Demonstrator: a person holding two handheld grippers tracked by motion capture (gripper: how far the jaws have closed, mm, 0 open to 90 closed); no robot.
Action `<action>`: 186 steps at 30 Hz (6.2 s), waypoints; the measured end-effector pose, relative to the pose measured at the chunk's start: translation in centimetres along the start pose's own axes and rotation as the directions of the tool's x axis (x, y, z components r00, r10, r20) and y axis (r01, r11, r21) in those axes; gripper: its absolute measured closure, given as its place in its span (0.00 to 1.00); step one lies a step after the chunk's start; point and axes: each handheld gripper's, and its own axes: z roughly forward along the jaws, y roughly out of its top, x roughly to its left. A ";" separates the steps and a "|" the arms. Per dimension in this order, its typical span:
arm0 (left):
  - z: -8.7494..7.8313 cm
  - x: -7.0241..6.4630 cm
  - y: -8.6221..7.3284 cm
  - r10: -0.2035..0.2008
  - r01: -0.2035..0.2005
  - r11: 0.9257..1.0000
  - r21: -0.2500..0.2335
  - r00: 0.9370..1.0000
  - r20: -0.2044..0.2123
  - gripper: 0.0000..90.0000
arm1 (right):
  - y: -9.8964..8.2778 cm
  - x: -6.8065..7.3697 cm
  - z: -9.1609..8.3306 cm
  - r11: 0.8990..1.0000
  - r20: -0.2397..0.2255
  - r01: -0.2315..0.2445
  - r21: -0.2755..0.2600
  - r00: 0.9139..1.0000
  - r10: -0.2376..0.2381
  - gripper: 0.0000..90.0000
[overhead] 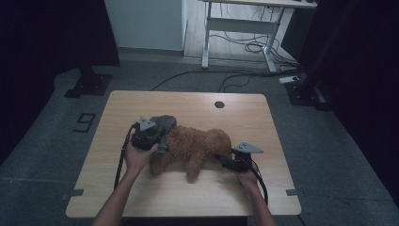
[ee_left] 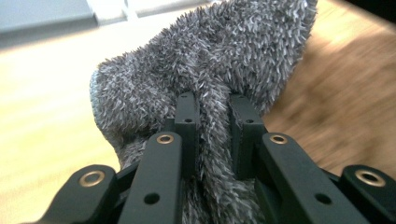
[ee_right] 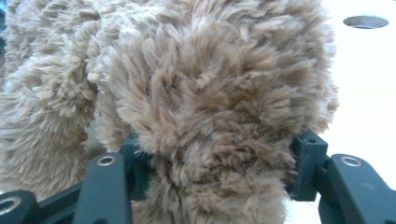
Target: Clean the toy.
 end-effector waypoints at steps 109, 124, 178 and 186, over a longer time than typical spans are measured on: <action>1.7 0.7 -4.7 -0.088 0.079 0.984 0.161 0.995 0.054 0.84 | -0.5 0.3 -2.7 0.999 -0.078 0.040 0.027 0.996 -0.038 0.62; 3.0 0.4 -0.8 -0.101 0.090 0.990 0.112 0.990 0.097 0.85 | -0.5 -0.2 -2.1 1.000 -0.022 0.018 0.015 1.000 -0.018 0.65; 0.3 -5.6 -5.1 0.001 0.006 0.999 -0.033 0.981 0.196 0.85 | 0.1 0.5 -2.0 0.995 -0.069 -0.094 0.031 0.993 0.096 0.53; -0.6 -2.5 -6.5 -0.087 0.091 0.996 -0.017 0.983 0.159 0.85 | -0.1 0.3 -2.3 0.995 -0.086 -0.097 0.030 0.991 0.100 0.55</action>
